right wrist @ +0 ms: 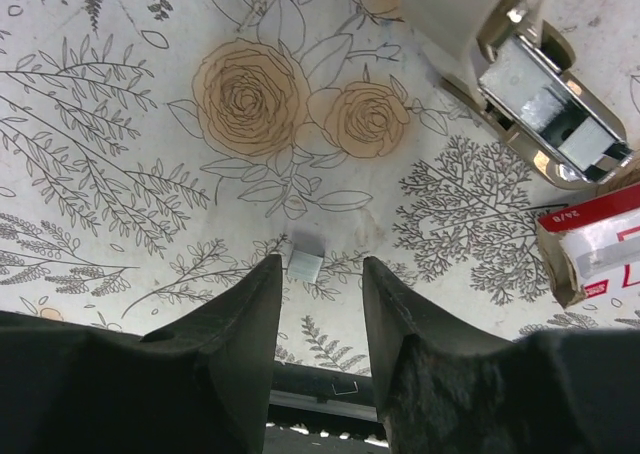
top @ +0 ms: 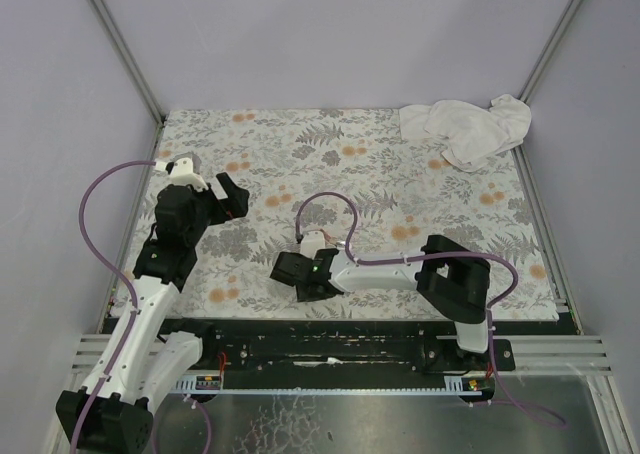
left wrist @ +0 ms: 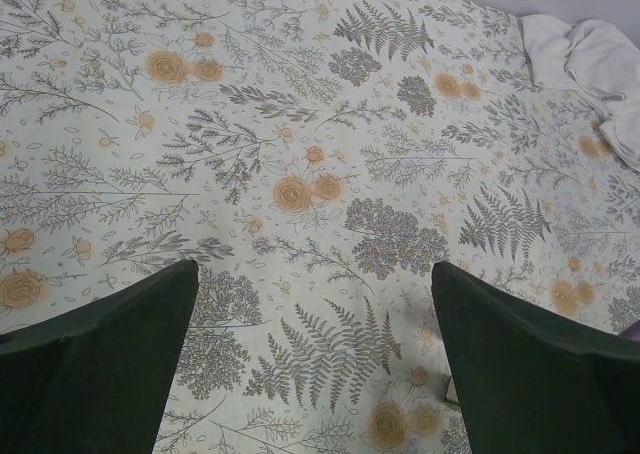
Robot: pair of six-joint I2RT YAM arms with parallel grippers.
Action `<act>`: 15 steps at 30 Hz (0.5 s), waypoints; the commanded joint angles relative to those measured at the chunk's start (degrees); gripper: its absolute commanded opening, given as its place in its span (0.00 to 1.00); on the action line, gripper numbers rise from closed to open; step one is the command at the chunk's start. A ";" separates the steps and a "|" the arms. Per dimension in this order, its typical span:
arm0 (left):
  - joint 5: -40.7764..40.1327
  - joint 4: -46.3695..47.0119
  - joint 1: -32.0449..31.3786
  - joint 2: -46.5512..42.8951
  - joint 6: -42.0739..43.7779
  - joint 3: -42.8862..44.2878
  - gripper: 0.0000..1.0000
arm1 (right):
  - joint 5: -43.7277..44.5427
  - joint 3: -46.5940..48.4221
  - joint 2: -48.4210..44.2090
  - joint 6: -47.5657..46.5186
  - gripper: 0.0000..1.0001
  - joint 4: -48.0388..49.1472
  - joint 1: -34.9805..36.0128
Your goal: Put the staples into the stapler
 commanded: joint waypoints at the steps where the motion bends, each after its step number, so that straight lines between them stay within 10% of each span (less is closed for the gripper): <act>1: 1.02 2.09 0.23 -0.49 0.41 -0.04 1.00 | 2.95 3.23 1.06 1.45 0.44 -1.23 0.50; 15: 1.56 2.00 0.25 -0.67 0.60 -0.07 1.00 | 2.27 5.02 3.32 1.40 0.39 -1.94 0.50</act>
